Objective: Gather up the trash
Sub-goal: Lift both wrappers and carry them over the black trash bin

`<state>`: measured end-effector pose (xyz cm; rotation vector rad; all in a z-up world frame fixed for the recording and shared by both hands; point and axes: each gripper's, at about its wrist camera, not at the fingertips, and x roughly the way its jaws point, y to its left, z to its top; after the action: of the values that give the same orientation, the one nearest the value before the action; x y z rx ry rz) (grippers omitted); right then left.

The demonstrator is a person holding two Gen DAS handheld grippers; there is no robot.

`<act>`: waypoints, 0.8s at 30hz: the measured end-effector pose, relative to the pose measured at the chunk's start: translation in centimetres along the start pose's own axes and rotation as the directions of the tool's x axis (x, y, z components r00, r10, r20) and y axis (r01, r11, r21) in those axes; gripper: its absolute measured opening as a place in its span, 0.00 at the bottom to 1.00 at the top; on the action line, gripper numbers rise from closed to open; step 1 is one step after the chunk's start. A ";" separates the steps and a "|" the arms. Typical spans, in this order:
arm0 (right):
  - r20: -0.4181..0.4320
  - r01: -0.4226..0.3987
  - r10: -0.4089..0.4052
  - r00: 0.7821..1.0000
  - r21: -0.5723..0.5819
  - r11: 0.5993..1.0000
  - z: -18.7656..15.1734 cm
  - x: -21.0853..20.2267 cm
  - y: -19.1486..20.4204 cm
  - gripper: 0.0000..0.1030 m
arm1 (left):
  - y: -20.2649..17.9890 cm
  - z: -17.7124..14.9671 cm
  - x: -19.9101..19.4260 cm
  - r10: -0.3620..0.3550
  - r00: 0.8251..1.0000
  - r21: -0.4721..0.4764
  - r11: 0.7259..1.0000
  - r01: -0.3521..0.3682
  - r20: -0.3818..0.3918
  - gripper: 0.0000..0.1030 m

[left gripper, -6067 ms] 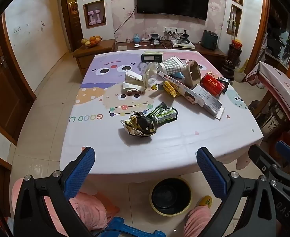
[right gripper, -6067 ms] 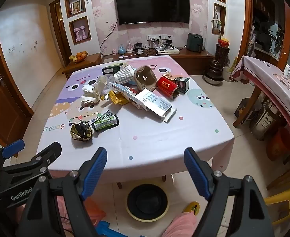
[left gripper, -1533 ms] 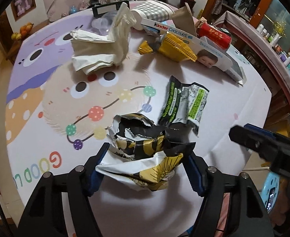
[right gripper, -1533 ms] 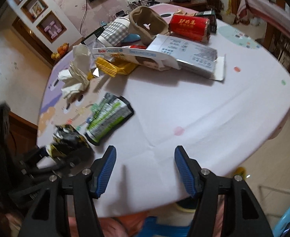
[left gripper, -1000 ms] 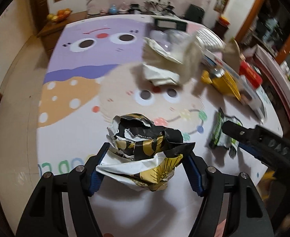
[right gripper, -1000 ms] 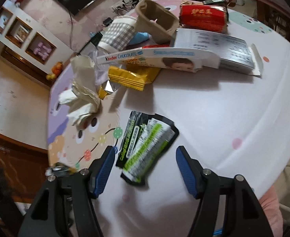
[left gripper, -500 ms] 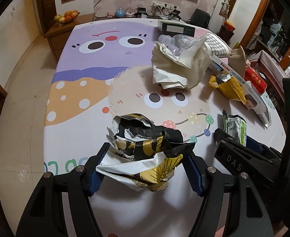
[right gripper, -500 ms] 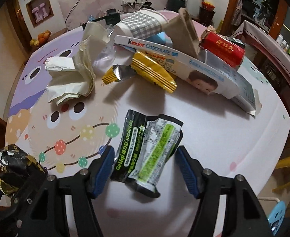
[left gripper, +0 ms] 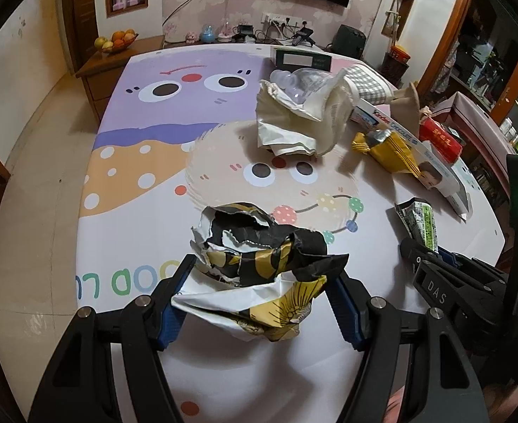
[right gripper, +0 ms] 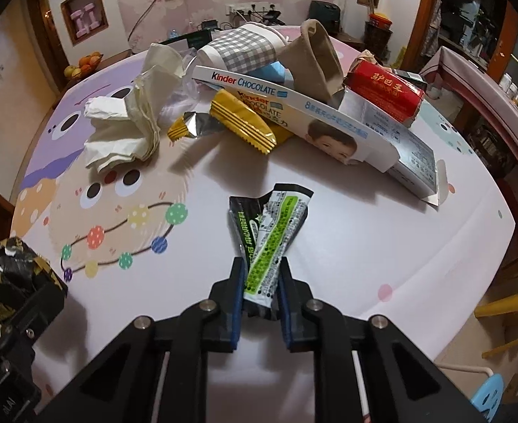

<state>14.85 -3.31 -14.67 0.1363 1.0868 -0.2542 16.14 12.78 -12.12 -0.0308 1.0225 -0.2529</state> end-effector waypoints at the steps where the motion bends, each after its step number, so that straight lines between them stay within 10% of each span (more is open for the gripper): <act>1: 0.002 -0.005 0.005 1.000 -0.004 1.000 -0.1 -0.1 -0.1 0.15 | -0.2 -0.2 -0.1 -0.001 1.000 0.005 1.000 0.001 0.003 0.67; 24: 0.164 -0.167 0.159 0.974 0.035 0.985 -7.7 -9.5 -8.3 0.12 | -6.1 -5.2 -5.8 -0.126 0.989 0.128 0.985 0.115 0.083 0.67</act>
<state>1.84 -8.18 -9.64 0.2438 0.9044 -0.1409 7.69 8.58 -9.12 0.0075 0.9142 -0.4210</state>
